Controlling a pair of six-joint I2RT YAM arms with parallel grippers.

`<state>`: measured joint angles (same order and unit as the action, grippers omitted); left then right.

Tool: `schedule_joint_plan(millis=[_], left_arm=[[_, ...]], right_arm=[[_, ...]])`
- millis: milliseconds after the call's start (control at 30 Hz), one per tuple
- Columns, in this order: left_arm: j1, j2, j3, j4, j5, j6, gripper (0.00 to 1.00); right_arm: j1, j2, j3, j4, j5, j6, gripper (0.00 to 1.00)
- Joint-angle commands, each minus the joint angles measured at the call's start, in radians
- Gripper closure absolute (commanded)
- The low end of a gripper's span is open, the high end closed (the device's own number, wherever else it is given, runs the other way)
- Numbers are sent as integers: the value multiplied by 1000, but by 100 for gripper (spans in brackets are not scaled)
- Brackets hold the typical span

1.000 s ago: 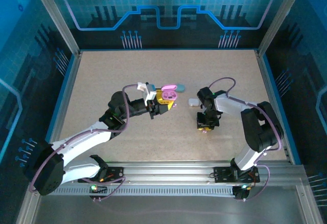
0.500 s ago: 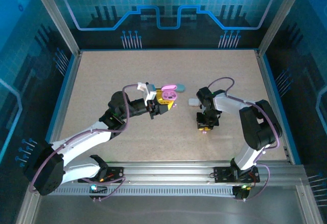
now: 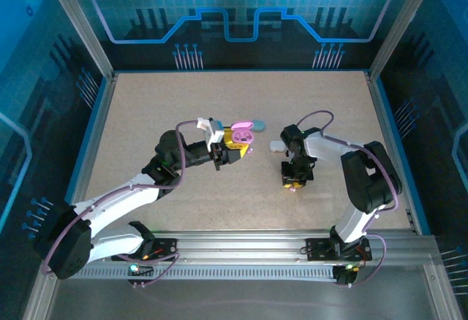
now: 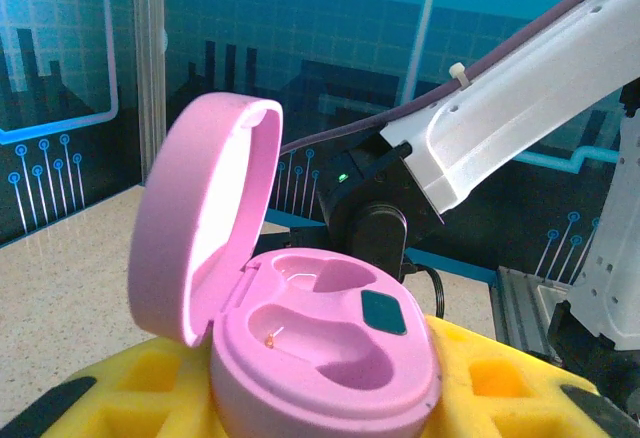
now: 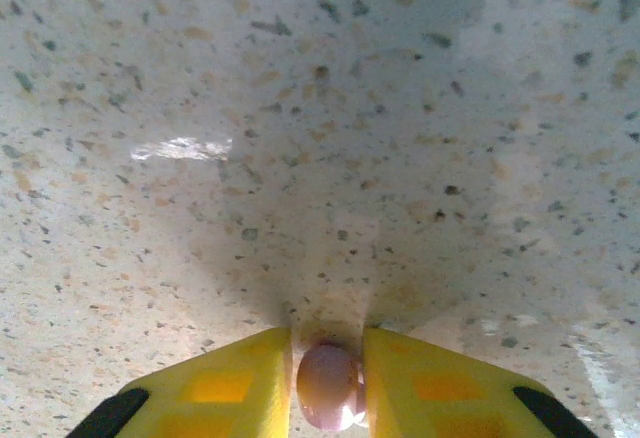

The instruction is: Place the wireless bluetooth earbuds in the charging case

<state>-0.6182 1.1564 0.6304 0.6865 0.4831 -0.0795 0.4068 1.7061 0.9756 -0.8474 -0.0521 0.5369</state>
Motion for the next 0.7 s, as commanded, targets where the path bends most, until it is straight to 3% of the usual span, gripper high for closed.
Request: schedule_joint_plan(millis=[0, 567, 667], left_arm=[[0, -7, 28, 13, 3, 1, 67], [0, -12, 22, 13, -6, 5, 67], [0, -15, 16, 13, -22, 10, 67]], right_arm=[[21, 22, 18, -28, -5, -11, 74], [21, -20, 30, -36, -3, -15, 85], [9, -84, 36, -18, -93, -25, 85]])
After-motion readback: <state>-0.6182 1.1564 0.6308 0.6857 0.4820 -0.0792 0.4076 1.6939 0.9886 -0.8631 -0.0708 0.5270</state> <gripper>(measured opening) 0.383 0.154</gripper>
